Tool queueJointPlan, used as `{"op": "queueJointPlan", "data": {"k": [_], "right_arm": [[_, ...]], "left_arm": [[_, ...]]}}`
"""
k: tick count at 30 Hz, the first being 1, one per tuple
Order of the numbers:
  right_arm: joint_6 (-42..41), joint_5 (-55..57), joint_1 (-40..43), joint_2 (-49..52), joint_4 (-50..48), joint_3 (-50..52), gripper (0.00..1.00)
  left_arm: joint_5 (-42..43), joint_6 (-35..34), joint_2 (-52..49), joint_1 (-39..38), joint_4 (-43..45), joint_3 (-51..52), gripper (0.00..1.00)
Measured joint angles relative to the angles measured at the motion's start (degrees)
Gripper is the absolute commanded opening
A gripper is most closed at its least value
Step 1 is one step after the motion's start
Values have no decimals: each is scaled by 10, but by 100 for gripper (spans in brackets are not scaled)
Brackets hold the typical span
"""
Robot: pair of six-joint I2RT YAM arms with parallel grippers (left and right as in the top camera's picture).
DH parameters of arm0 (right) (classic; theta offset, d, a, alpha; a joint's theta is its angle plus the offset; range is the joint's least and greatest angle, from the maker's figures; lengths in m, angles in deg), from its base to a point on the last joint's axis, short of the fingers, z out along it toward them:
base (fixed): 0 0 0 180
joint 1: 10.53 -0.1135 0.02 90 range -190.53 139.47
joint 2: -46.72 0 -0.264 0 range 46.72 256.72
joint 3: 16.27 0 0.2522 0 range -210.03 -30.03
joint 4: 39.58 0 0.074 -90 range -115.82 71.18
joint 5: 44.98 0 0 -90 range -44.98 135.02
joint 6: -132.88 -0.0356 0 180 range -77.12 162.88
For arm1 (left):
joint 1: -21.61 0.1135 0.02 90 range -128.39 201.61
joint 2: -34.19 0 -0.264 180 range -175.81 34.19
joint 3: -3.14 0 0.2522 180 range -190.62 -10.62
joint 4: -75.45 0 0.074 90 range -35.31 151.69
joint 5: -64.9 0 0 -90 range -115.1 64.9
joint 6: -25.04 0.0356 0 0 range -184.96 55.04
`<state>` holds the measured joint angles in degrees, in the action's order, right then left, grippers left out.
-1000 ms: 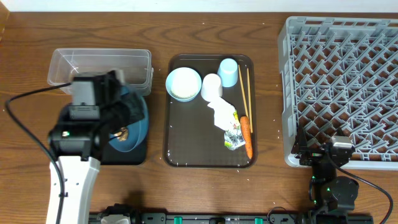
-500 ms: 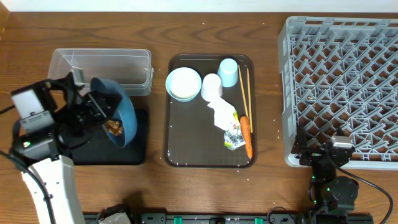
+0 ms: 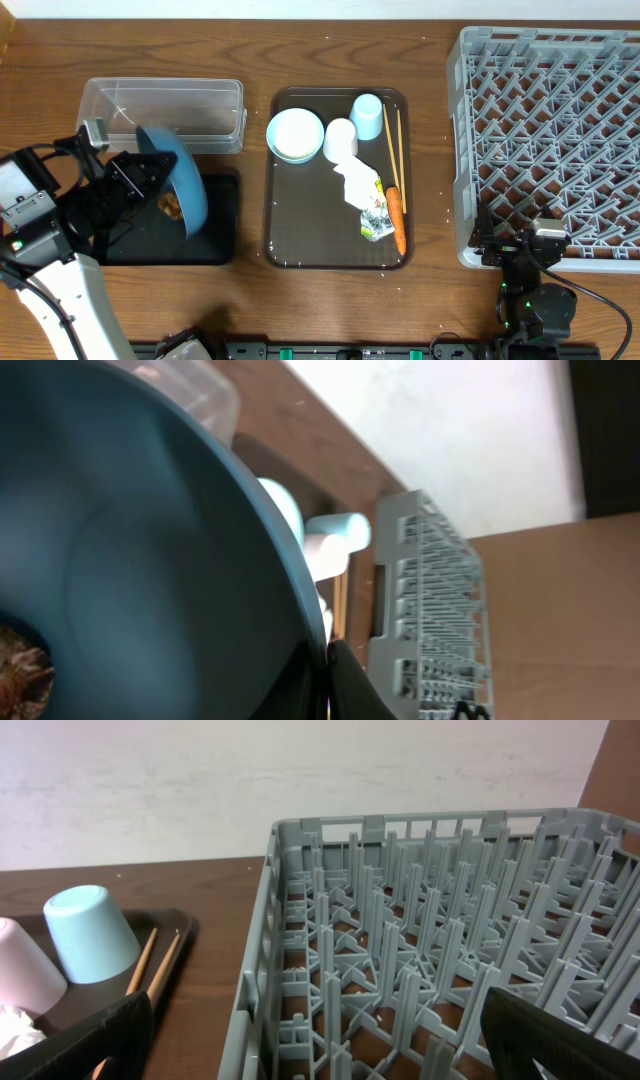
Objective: Sort waste into correct bins and load items into the dishwasher rack
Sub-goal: 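Tilt the blue plate to dump food scraps onto the black tray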
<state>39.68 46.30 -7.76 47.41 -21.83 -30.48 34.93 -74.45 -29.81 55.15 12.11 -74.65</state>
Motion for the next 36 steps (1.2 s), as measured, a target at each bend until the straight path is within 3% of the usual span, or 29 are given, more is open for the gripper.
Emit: {"op": "queueJointPlan", "data": {"k": [6, 17, 25, 36], "right_arm": [[0, 0, 0, 0, 0, 0, 99], [0, 0, 0, 0, 0, 0, 99], [0, 0, 0, 0, 0, 0, 99], [0, 0, 0, 0, 0, 0, 99]], "left_arm": [[59, 9, -30, 30, 20, 0, 6], [76, 9, -69, 66, -8, 0, 6], [78, -56, -69, 96, -43, 0, 6], [99, -62, -69, 117, -42, 0, 6]]}}
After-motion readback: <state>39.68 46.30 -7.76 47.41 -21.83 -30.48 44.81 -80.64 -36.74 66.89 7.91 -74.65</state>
